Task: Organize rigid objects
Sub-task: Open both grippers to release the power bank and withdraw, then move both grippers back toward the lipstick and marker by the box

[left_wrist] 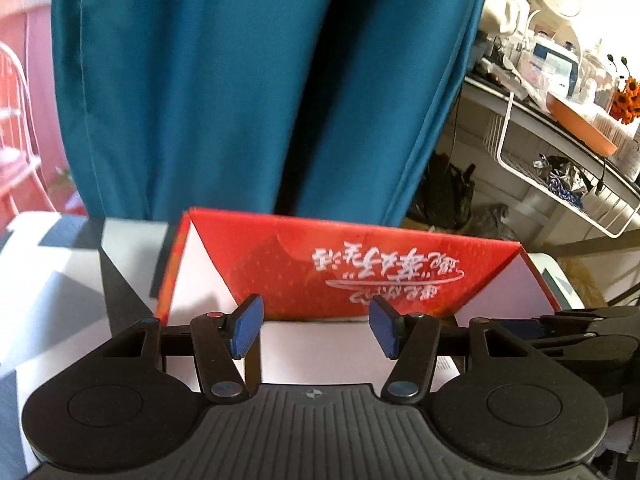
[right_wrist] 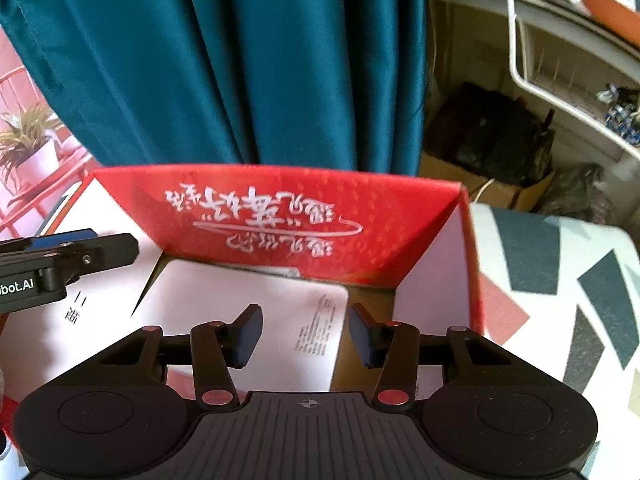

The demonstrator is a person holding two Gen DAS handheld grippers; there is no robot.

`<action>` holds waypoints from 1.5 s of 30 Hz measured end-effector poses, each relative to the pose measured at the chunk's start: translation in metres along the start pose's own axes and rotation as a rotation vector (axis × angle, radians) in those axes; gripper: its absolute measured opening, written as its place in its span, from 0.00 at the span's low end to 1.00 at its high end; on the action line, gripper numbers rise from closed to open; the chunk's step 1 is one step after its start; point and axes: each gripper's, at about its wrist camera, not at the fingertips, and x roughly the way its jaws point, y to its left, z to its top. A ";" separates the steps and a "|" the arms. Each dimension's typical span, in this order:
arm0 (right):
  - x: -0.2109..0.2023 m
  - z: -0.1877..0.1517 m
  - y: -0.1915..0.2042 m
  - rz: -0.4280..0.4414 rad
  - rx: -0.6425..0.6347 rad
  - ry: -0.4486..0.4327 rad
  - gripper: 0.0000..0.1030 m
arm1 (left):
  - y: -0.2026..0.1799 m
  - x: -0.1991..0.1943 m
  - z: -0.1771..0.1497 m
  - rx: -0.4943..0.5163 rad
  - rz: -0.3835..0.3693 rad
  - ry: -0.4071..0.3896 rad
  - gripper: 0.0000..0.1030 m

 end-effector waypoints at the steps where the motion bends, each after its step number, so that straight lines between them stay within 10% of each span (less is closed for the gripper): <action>1: -0.002 0.000 0.001 -0.005 -0.005 -0.012 0.44 | -0.002 -0.003 0.000 0.012 0.011 -0.019 0.59; 8: -0.023 0.002 0.007 -0.004 -0.045 -0.100 0.62 | -0.012 -0.027 0.002 0.040 0.078 -0.093 0.61; 19: -0.116 -0.017 0.024 0.086 -0.063 -0.335 0.99 | -0.009 -0.138 -0.014 0.043 0.111 -0.278 1.00; 45: -0.247 -0.170 0.058 0.141 -0.115 -0.571 1.00 | -0.027 -0.276 -0.127 0.042 0.206 -0.303 1.00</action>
